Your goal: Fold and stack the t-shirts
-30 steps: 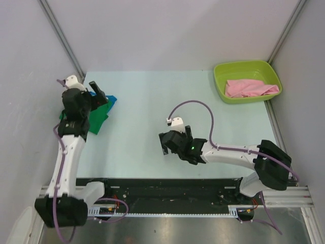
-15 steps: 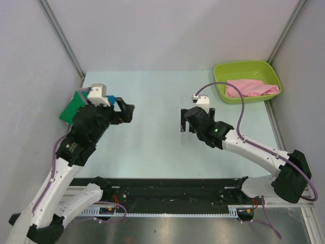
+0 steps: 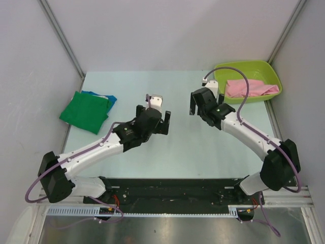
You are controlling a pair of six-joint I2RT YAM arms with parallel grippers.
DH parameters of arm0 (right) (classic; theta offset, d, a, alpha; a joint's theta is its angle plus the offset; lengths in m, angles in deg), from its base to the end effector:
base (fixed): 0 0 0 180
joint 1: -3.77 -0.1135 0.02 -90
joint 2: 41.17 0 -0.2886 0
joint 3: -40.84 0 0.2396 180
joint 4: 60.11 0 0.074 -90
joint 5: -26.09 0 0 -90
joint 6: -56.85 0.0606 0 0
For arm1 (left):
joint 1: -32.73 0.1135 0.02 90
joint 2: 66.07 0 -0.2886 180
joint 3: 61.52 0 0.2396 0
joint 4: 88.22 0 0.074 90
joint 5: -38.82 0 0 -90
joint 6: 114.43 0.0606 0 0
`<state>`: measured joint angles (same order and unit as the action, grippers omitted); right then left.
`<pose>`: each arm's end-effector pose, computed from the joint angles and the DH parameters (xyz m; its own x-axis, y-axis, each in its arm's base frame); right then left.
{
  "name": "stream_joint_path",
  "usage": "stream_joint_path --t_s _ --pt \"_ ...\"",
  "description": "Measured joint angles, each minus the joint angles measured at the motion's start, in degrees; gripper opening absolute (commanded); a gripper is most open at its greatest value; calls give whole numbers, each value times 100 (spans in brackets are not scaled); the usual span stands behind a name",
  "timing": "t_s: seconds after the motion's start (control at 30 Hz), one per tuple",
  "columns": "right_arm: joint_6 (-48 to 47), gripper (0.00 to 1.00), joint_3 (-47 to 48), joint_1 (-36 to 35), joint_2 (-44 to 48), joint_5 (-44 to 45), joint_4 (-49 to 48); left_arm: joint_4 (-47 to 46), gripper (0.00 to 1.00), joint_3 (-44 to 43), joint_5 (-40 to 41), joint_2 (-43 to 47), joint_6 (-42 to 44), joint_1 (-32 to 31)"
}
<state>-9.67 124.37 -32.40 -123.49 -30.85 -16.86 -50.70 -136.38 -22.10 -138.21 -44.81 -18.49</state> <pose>0.2727 0.1584 0.3210 -0.5626 0.0023 -0.8267 0.0617 0.9973 -0.0392 0.1952 -0.1960 0.3271 -0.4853 0.1181 -0.8663 0.2798 0.9597 -0.0259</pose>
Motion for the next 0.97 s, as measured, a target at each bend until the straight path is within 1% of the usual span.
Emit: stream_joint_path --t_s 0.1,0.17,0.27,0.33,0.4,0.6,0.7,0.97 --pt "-96 100 162 153 -332 2 20 -258 100 282 205 -109 -297 -20" --pt "-149 99 195 173 -420 2 7 -472 100 669 348 -81 -629 37" --pt "-238 100 216 223 -435 -79 -35 -699 100 1261 79 -96 -929 358" --pt "-282 100 249 278 -442 -114 -70 -739 100 1427 7 -168 -999 514" --pt "-302 100 291 330 -459 -120 -90 -844 100 1429 -52 -269 -1023 481" --pt "-273 100 343 385 -649 -122 -87 -1084 100 1115 -203 -748 -1067 -68" --pt "-240 100 343 378 -732 -127 -2 -1174 100 1110 -234 -802 -1123 -260" --pt "-197 100 341 348 -846 -251 39 -1029 100 1019 -181 -824 -1268 -363"
